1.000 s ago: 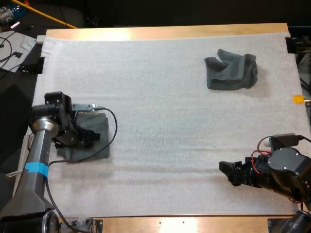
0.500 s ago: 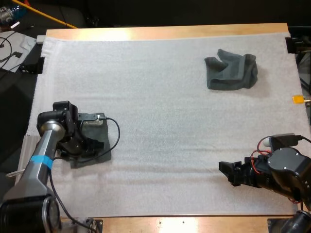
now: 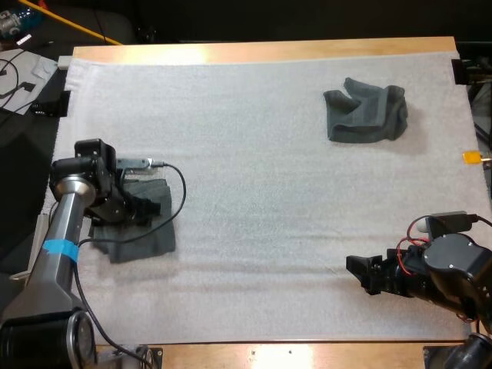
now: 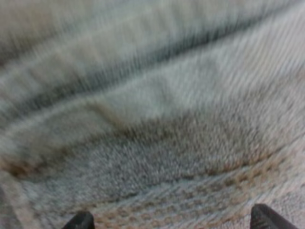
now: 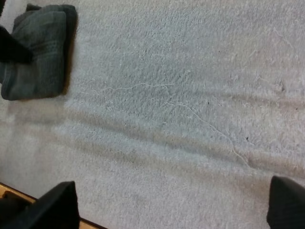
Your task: Pick towel from pile, fold and stack
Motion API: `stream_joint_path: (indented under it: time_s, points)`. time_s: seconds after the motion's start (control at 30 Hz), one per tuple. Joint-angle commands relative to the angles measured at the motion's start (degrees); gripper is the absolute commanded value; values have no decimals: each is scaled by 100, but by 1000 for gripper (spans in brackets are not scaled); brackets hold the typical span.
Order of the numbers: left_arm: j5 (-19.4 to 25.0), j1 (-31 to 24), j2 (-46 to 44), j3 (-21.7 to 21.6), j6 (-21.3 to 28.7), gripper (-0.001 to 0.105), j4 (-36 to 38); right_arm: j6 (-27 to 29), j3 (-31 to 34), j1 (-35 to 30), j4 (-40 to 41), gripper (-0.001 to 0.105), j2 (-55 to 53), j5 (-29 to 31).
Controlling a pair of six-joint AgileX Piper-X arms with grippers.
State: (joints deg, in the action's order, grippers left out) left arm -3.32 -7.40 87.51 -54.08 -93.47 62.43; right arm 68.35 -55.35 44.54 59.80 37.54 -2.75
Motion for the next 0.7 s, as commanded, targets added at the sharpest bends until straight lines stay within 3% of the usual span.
stream_joint_path:
  time_s: [0.0, 0.27, 0.67]
  points:
    - [-71, 5, -82, -252, -39, 62, 15, 5, -36, -7, -16, 77, -8, -13]
    - [-378, -5, -87, -508, -204, 62, -914, -14, -48, 11, -40, 77, -7, -13]
    - [-530, -4, 831, -491, -261, 62, -816, -79, -43, 6, -26, 77, 0, -2]
